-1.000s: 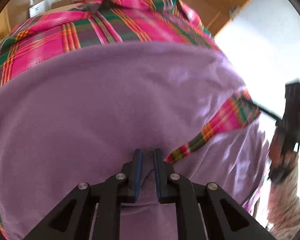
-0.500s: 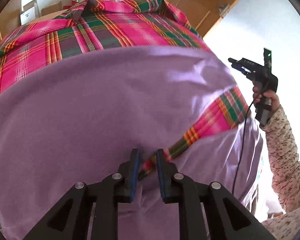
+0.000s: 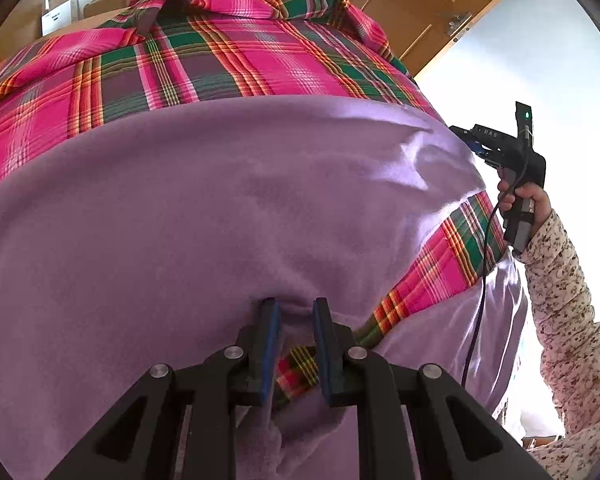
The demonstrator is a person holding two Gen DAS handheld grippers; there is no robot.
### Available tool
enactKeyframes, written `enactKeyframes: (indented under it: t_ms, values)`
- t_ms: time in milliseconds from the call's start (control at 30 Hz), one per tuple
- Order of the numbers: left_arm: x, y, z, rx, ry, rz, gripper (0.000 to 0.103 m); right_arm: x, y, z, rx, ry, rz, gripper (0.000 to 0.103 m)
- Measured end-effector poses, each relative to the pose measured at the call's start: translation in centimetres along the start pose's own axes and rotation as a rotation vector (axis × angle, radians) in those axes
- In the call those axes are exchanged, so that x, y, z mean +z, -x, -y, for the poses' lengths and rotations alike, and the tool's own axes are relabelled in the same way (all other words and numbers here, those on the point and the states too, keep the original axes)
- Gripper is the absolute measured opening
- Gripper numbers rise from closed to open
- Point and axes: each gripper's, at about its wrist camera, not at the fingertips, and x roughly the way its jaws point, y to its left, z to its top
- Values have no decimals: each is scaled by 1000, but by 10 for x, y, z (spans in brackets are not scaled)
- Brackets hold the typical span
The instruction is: Fold clothes
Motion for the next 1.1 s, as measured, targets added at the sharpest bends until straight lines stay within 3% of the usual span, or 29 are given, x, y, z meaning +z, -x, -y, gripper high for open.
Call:
enactKeyframes:
  t_ms: [33, 67, 100, 433, 567, 767, 833, 1100]
  values:
    - [1, -1, 0, -2, 2, 0, 17, 0, 0, -1, -9, 4, 8, 22]
    - [1, -1, 0, -3, 3, 0, 17, 1, 0, -1, -18, 11, 16, 7]
    - [1, -1, 0, -4, 3, 0, 17, 2, 1, -2, -24, 27, 23, 4]
    - [1, 1, -1, -10, 15, 0, 17, 21, -3, -8, -58, 39, 84, 3]
    - [1, 1, -1, -10, 15, 1, 17, 26, -15, -20, -109, 93, 65, 3]
    - [1, 2, -2, -20, 24, 5, 17, 26, -16, -14, -99, 44, 49, 4]
    - [0, 2, -3, -24, 27, 8, 17, 24, -10, -12, -110, 41, 51, 10]
    - [-7, 16, -3, -33, 28, 42, 17, 8, 38, -15, -98, 62, 86, 15]
